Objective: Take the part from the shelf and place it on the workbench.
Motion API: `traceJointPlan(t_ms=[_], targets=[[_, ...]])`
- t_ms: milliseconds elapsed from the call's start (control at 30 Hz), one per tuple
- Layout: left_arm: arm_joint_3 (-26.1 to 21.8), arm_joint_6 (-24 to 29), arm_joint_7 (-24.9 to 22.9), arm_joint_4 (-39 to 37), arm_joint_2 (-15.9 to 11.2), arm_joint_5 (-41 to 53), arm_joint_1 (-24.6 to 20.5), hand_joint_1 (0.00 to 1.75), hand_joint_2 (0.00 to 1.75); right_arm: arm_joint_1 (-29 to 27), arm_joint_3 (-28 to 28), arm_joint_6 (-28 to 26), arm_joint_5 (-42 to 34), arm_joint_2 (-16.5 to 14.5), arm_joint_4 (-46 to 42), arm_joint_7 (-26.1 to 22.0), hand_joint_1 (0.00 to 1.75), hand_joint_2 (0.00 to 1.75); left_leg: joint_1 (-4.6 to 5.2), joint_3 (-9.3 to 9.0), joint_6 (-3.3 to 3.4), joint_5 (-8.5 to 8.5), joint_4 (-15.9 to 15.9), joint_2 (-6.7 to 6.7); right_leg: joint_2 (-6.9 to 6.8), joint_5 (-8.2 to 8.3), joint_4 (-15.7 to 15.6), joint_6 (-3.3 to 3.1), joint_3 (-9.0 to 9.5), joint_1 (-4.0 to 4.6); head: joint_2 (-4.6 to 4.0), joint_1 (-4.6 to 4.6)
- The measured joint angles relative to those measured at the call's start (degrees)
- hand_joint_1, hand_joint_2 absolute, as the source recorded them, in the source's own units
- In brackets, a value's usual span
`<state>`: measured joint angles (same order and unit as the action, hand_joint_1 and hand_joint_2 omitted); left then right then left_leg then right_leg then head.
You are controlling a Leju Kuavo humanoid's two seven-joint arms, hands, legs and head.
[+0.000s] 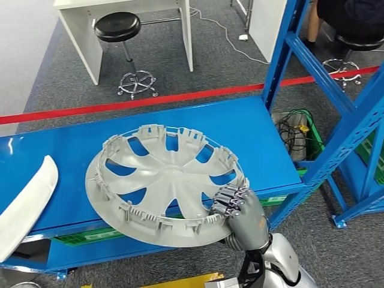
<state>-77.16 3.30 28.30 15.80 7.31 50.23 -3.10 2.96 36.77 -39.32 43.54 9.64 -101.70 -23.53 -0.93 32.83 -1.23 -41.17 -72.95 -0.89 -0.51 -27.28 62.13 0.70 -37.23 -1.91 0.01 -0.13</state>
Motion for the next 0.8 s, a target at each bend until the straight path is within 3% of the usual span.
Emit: traceJointPlan(t_ms=[33,67,133,200,333,400,467,500,533,567,600,633,700,733,800], targets=[[-0.01,0.0,0.0,0.0,0.01,0.0,0.03,0.0,0.0,-0.01,0.02,0.0,0.0,0.0,0.0,0.02,1.75,1.75,0.0,0.79,0.1,0.01,-1.54,0.02,-0.19,0.06,0.0,-0.1,-0.07,0.06,-0.01,-0.01],[-0.01,0.0,0.0,0.0,0.01,0.0,0.06,0.0,0.0,-0.02,0.05,0.0,0.0,0.0,0.0,0.04,1.75,1.75,0.01,0.63,0.29,1.14,-0.96,0.02,-0.32,0.16,0.0,-0.16,-0.13,0.12,-0.01,0.01],[-0.02,0.0,0.0,0.0,-0.02,0.01,0.08,0.0,0.0,0.0,0.11,0.0,0.0,0.0,-0.01,0.04,1.75,1.75,0.07,-2.23,0.84,5.5,5.55,0.07,-0.45,0.45,-0.03,-0.1,-0.2,0.16,0.0,0.0],[-0.02,0.02,-0.01,0.0,-0.03,0.02,-0.01,0.0,0.0,0.03,0.11,0.0,0.0,0.0,-0.02,0.07,1.75,1.75,0.36,-4.85,1.19,8.24,11.96,0.12,-0.52,0.95,-0.1,0.41,-0.38,0.29,0.0,0.01],[-0.03,0.07,-0.01,-0.01,0.0,0.02,0.09,0.0,0.0,-0.02,0.19,0.0,0.01,0.02,-0.02,0.12,1.75,1.75,0.69,-4.42,1.76,9.55,14.01,0.18,-0.57,2.41,-0.96,2.09,-0.9,0.22,-0.01,0.08],[-0.04,0.07,-0.01,-0.01,0.05,0.03,0.13,0.0,0.0,-0.02,0.22,0.0,0.01,0.08,-0.02,0.1,1.75,1.75,0.57,-3.66,2.59,10.79,14.46,0.3,-0.25,-0.02,0.96,2.58,-1.99,0.22,-0.01,0.21],[-0.04,0.07,-0.03,0.0,0.05,0.08,0.07,0.0,0.0,-0.01,0.21,0.0,0.0,0.14,-0.02,0.11,1.75,1.75,0.77,-2.55,3.28,11.78,14.52,0.36,0.13,-4.96,7.06,2.62,-3.96,0.34,-0.01,0.36],[-0.04,0.06,-0.05,0.0,0.04,0.1,0.08,0.0,0.0,-0.04,0.21,0.0,0.0,0.17,-0.02,0.13,1.75,1.75,1.0,-1.95,3.48,12.21,14.49,0.37,0.23,-6.79,10.51,2.56,-4.74,0.44,-0.01,0.4],[-0.04,0.06,-0.09,0.0,0.05,0.11,0.1,0.0,0.0,-0.08,0.22,0.0,0.01,0.21,-0.01,0.16,1.75,1.75,1.26,-1.41,3.62,12.61,14.46,0.38,0.27,-7.58,12.81,2.45,-4.97,0.58,-0.01,0.39],[-0.04,0.06,-0.13,0.0,0.07,0.12,0.13,0.0,0.0,-0.12,0.23,0.0,0.01,0.24,-0.01,0.19,1.75,1.75,1.53,-0.9,3.72,12.98,14.44,0.37,0.28,-7.25,13.23,2.23,-4.26,0.78,-0.01,0.39],[-0.04,0.06,-0.15,0.0,0.09,0.14,0.14,0.0,0.0,-0.14,0.23,0.0,0.02,0.27,-0.01,0.22,1.75,1.75,1.76,-0.5,3.78,13.3,14.42,0.36,0.3,-6.08,11.44,1.86,-2.43,1.04,-0.01,0.4],[-0.04,0.07,-0.17,0.0,0.11,0.15,0.14,0.0,0.0,-0.13,0.22,0.0,0.02,0.28,-0.01,0.25,1.75,1.75,1.94,-0.23,3.81,13.57,14.4,0.33,0.37,-4.64,7.84,1.35,0.3,1.35,-0.01,0.39],[-0.05,0.04,-0.2,-0.01,0.19,0.17,0.08,0.0,0.0,-0.03,0.19,-0.01,0.03,0.28,-0.09,0.27,1.75,1.75,2.29,0.19,3.62,14.07,14.3,0.3,0.5,-3.34,-0.05,0.33,5.91,1.84,0.0,0.34],[-0.05,0.03,-0.22,-0.01,0.21,0.17,0.05,0.0,0.0,-0.02,0.17,-0.01,0.05,0.28,-0.15,0.27,1.75,1.75,2.34,0.35,3.44,14.38,14.22,0.29,0.55,-3.29,-2.41,0.03,7.37,1.98,0.0,0.32],[-0.07,0.0,-0.27,-0.01,0.22,0.17,0.05,0.0,0.0,-0.04,0.14,-0.02,0.08,0.3,-0.26,0.31,1.75,1.75,2.34,0.68,2.94,15.05,14.1,0.27,0.53,-3.14,-3.81,-0.26,7.7,2.03,0.0,0.33]])
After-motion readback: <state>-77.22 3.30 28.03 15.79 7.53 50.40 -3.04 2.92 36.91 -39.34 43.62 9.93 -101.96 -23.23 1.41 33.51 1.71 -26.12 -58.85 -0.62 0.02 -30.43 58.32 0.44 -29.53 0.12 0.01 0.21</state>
